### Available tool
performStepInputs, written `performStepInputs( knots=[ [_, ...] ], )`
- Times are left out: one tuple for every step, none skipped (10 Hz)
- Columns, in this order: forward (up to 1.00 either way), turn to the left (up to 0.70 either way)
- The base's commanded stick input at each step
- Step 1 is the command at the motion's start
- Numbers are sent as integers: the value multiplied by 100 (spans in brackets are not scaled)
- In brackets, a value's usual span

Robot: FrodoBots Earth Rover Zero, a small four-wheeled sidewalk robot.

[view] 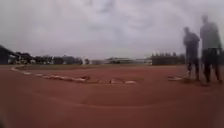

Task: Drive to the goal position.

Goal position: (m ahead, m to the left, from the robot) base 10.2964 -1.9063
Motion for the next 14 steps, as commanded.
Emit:
performStepInputs(
  knots=[
    [70, 0],
    [70, 0],
    [70, 0],
    [70, 0],
    [70, 0],
    [70, 0],
    [70, 0],
    [70, 0],
    [70, 0],
    [70, 0],
    [70, 0],
    [70, 0],
    [70, 0],
    [70, 0]
  ],
)
